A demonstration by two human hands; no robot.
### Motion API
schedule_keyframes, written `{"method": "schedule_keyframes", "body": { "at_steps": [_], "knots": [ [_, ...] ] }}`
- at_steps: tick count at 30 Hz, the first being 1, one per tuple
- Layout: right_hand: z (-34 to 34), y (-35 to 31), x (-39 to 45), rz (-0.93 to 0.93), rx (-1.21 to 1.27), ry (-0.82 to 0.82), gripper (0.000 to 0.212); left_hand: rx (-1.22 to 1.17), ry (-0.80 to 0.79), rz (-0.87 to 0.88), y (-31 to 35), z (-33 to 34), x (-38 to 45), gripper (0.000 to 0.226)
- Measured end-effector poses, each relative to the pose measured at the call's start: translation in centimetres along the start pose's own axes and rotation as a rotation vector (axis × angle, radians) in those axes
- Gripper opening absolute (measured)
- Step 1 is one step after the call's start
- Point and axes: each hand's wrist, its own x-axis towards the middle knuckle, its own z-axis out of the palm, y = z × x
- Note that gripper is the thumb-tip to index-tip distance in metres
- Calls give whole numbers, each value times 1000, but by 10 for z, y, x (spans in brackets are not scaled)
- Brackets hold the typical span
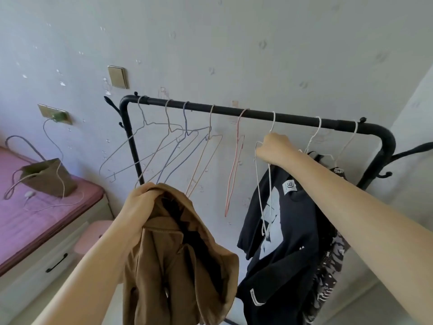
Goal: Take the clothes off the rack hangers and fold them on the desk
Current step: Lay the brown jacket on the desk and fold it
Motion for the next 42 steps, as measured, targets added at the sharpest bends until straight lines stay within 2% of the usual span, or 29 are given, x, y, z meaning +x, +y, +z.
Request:
{"method": "schedule_keyframes", "body": {
  "at_steps": [2,4,6,8,11,13,17,18,21,22,23,25,26,29,32,36,39,42],
  "knots": [
    [2,-13,-11,-69,-18,3,30,-8,42,24,-5,-6,2,24],
    [9,-28,-23,-159,10,-44,20,-11,148,32,-4,-11,-2,25],
    [22,-44,-33,-254,34,-126,30,-38,217,90,2,-22,-11,24],
    [39,-61,-44,-326,27,-240,39,-69,298,153,6,-35,-20,22],
    [68,-80,-56,-437,-32,-463,35,-120,400,215,15,-55,-39,32],
    [98,-91,-67,-529,-143,-590,30,-158,459,276,23,-73,-54,38],
    [172,-103,-87,-772,-596,-794,35,-184,635,323,36,-117,-78,24],
    [191,-106,-92,-791,-659,-866,46,-194,678,323,40,-134,-85,21],
    [238,-117,-104,-854,-644,-1030,117,-195,754,356,46,-176,-105,20],
    [251,-126,-112,-882,-589,-1077,132,-200,789,364,46,-191,-113,22],
    [259,-140,-127,-933,-545,-1112,137,-204,829,371,46,-207,-123,23],
    [262,-166,-159,-1035,-449,-1139,125,-217,878,385,46,-232,-140,23],
    [265,-179,-172,-1054,-373,-1151,106,-210,896,388,46,-241,-148,22],
    [267,-220,-215,-1004,10,-1304,10,-202,975,379,40,-276,-179,23],
    [268,-272,-263,-946,192,-1306,28,-182,1085,377,32,-328,-220,23],
    [291,-349,-309,-904,400,-1258,35,-96,1342,303,12,-418,-293,25],
    [298,-408,-338,-809,570,-1173,47,128,1394,113,-11,-476,-348,25],
    [296,-476,-392,-841,706,-1162,44,268,1425,-69,-32,-536,-416,44]
  ]
}}
